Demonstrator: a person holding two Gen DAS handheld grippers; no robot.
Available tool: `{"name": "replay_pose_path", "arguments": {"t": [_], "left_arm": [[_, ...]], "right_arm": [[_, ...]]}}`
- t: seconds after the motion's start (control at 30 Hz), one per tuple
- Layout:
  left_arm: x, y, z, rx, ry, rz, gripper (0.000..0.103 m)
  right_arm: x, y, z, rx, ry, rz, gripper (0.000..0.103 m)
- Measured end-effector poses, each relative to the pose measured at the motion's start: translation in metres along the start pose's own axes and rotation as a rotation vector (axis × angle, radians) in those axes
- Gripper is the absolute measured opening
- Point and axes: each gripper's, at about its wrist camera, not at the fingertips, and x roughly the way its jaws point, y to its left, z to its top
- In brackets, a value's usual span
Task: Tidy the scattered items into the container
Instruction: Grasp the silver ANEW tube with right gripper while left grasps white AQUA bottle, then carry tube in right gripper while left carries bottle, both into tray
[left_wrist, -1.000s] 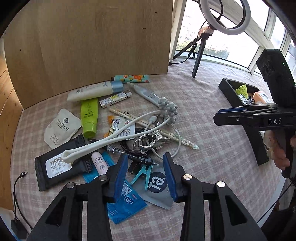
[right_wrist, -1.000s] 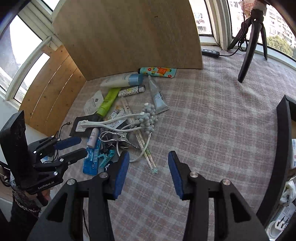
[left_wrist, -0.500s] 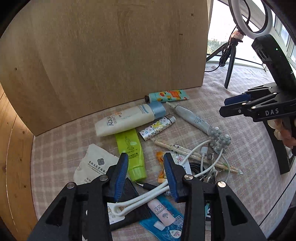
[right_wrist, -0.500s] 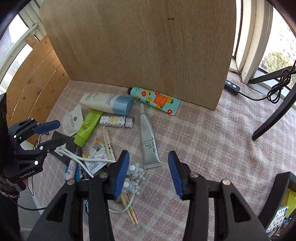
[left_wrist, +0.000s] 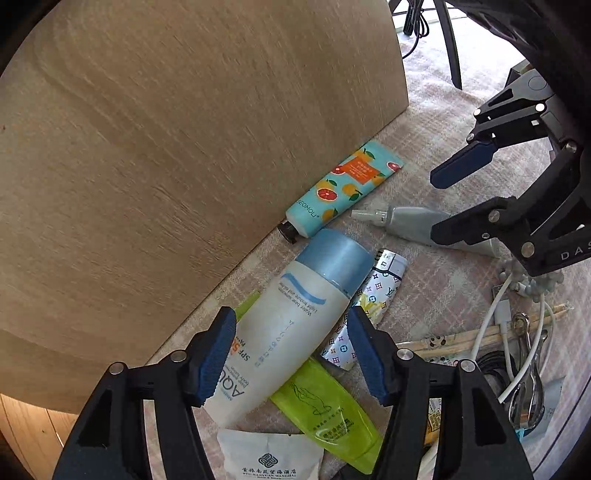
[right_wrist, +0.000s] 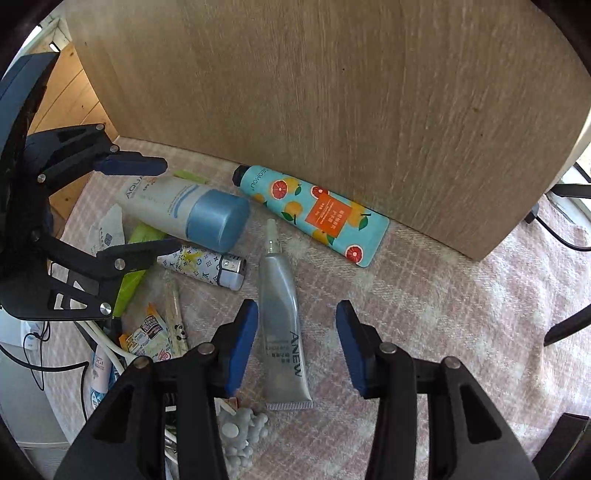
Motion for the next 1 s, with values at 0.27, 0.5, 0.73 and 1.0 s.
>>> {"name": "replay_pose_path", "arguments": {"t": [0.27,0.5,0.73,1.0], "left_arm": [[0.012,0.022,0.005,-0.077,-0.01,-0.079,0.061],[0.011,0.009,0.009,-0.08,-0.047,-0.081,0.054],[-0.003,0.021,0.004,-0.21,-0.109,-0.152,0.031],[-0.02,0.029,-0.021,-0.372,-0.167,-0.198,0.03]], "right_arm": [[0.007,0.016,0.008,-0.091,-0.019,-0.058,0.044],[0.001,0.021,-0.006,-0.155,-0.036,-0.134,0.025],[-0.013,-0.002,-0.004,-0.032,-0.044,-0.055,0.024],[-0.05,-0.026,-0.012,0.055,-0.131,-0.011,0.024]]}}
